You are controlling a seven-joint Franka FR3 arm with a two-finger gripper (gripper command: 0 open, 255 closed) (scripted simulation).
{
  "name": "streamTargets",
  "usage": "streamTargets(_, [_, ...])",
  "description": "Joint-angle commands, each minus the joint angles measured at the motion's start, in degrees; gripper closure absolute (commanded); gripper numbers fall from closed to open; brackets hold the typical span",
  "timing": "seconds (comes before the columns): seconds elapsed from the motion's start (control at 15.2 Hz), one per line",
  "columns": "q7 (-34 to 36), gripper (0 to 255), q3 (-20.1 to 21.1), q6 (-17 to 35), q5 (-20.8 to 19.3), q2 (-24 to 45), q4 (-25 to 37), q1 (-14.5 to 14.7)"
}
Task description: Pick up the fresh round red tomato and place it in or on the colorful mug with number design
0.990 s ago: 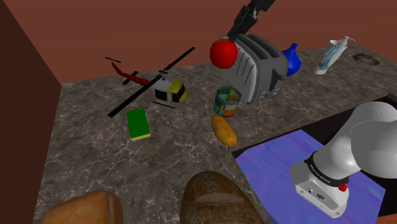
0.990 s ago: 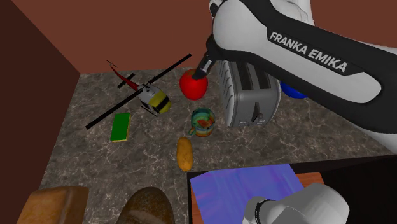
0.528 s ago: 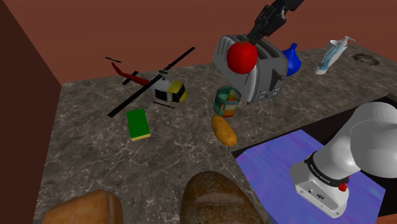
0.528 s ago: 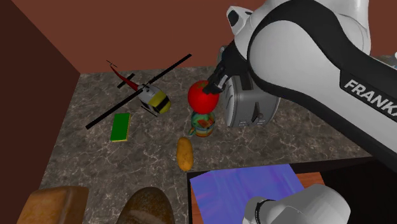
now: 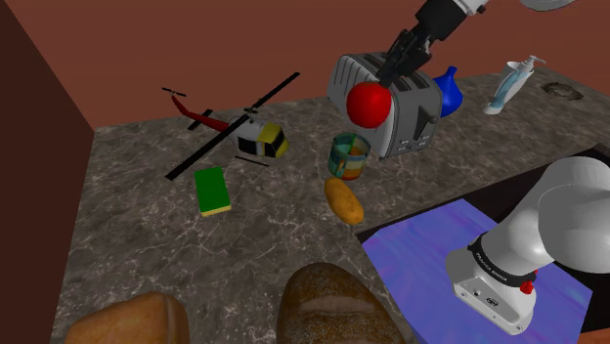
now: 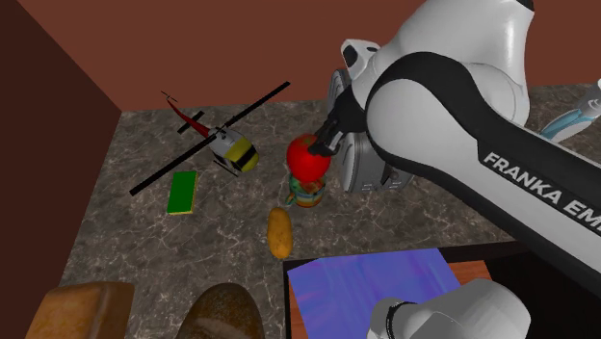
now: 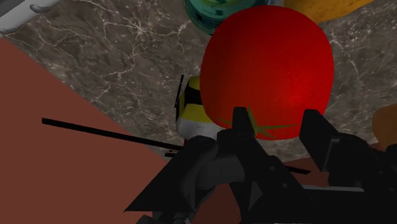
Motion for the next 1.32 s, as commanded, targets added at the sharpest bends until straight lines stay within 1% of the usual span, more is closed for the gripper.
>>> streamTargets(0.0, [-0.6, 255, -0.1, 1.5, 0.2, 0.0, -1.5, 0.0])
streamTargets(0.99, [-5.1, 255, -1.2, 13.0, 2.6, 2.0, -11.5, 1.1])
streamTargets(1.25, [-5.1, 255, -1.2, 13.0, 2.6, 2.0, -11.5, 1.1])
